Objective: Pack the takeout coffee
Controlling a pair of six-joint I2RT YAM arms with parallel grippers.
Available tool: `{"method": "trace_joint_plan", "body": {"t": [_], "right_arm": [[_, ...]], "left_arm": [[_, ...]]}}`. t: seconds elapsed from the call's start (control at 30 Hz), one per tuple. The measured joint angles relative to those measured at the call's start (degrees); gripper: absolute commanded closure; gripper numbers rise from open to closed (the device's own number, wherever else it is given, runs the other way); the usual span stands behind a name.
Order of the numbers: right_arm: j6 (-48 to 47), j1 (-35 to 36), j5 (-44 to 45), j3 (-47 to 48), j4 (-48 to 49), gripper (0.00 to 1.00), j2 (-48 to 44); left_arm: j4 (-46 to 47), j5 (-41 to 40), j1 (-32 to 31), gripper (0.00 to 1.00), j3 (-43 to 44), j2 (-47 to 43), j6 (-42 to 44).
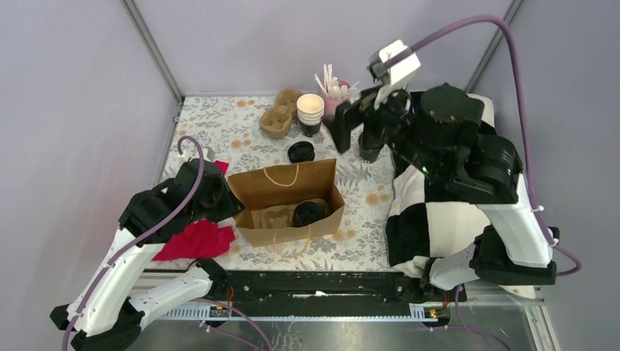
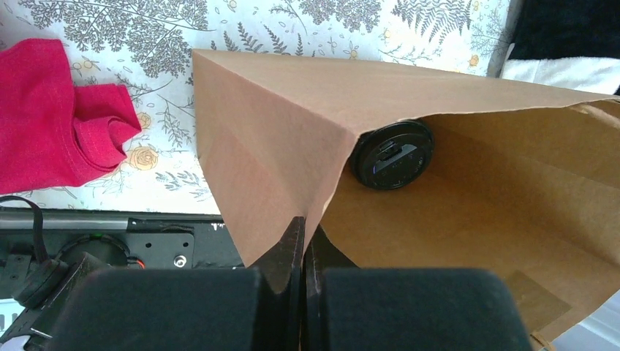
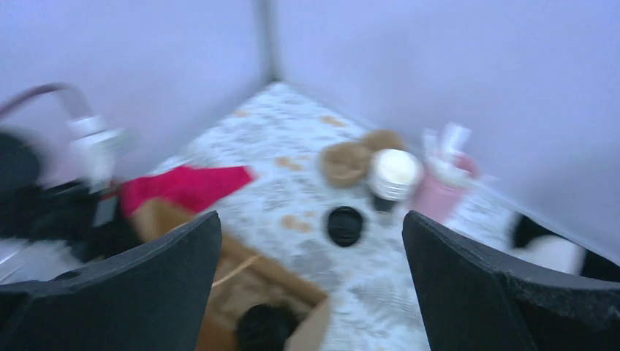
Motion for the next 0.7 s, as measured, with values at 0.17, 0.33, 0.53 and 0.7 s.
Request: {"method": "trace_joint_plan", "body": {"t": [0.17,0.33,0.53,0.7], "right_arm": [[-1.49,-11.41,9.44,-3.06,0.44,0.00,2.73],[0.09,-23.52,8.72,-9.92,-1.33,0.00,10.40],[3.26,-34.93,2.99,-15.74,-3.13,0.00,19.89],[3.98,-40.98,-0.72,-21.49,-2.84,0.00,23.65]], "left_arm": [[0.17,0.00,0.00,1.00,1.05,1.55,1.27],[0.57,0.07,0.00,1.00,1.55,2.36,2.10],[0.85,0.55,0.00,1.00,1.16,1.40,2.73],[1.01,1.11,0.00,1.00,0.31,0.68,3.30]]}}
